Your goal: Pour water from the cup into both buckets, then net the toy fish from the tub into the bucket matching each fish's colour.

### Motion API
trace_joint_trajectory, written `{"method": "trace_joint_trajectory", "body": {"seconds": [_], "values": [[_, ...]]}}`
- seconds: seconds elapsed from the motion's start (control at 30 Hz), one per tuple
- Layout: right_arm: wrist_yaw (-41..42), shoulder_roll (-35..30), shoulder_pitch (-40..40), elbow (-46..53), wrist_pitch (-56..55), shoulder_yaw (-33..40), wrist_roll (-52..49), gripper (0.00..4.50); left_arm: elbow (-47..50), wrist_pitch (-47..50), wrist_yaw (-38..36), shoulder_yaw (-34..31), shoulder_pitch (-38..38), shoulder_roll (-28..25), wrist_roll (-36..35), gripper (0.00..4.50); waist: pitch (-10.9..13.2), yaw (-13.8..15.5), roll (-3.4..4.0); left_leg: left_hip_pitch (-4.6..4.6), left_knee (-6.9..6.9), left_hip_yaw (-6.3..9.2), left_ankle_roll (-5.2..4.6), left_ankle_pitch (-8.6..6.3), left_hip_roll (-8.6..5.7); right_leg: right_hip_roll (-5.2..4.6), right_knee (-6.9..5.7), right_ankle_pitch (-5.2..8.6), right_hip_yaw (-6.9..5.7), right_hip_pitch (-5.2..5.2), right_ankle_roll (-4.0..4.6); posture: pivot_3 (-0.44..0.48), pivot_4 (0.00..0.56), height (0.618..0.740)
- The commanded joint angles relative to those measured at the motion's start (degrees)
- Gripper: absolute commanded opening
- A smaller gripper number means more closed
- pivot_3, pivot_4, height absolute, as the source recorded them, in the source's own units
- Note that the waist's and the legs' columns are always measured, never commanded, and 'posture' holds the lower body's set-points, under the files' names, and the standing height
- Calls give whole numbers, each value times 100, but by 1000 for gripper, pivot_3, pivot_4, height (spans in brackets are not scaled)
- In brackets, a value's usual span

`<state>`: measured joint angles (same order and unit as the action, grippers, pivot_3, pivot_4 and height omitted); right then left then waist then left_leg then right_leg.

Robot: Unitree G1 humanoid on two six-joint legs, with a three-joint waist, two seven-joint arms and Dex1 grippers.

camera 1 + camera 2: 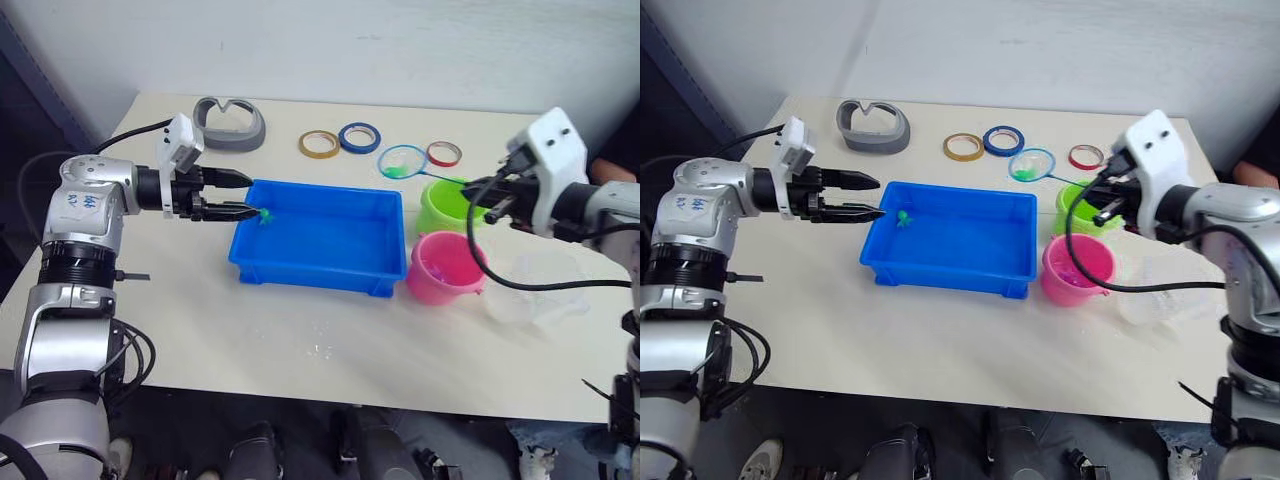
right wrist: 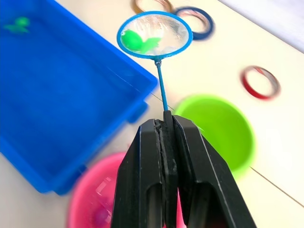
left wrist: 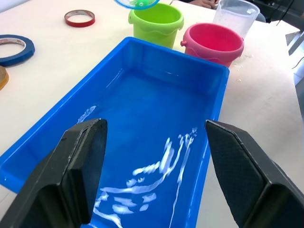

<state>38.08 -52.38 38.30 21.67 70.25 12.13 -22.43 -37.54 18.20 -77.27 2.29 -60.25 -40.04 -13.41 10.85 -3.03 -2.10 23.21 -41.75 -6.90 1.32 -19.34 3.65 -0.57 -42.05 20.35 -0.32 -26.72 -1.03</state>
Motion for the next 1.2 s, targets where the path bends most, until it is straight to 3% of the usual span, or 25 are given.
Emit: {"method": "trace_joint_trajectory", "body": {"seconds": [0.03, 0.23, 0.63, 1.2], "values": [[-97, -319, -239, -161, -386, 344, 189, 0, -187, -196, -94, -29, -275, 38, 46, 3596, 0, 0, 0, 0, 0, -1, 0, 0, 0, 0, 1, 0, 1, 0, 0, 0, 150, 693], [-252, -679, -787, -489, -1394, -107, 800, 0, -383, -288, -210, -19, -383, 98, 96, 3596, 0, -19, 1, -2, 0, -3, 1, 1, 0, 2, -1, 0, 4, 0, -1, 0, 150, 693], [-401, -1779, -1796, -436, -4034, -1459, 3126, 0, -209, -178, -278, -93, -296, 69, 15, 3596, 2, -16, 4, -3, -1, -5, 2, 1, 0, 3, 0, 0, 5, 0, -1, 0, 150, 693], [-846, -2119, -2042, -772, -6339, -1725, 5780, 0, -279, -235, -231, -135, -345, 137, -23, 3596, 3, -10, 5, -4, -10, -7, 4, 2, 1, 2, -8, 0, 5, 0, -1, 0, 150, 693]]}}
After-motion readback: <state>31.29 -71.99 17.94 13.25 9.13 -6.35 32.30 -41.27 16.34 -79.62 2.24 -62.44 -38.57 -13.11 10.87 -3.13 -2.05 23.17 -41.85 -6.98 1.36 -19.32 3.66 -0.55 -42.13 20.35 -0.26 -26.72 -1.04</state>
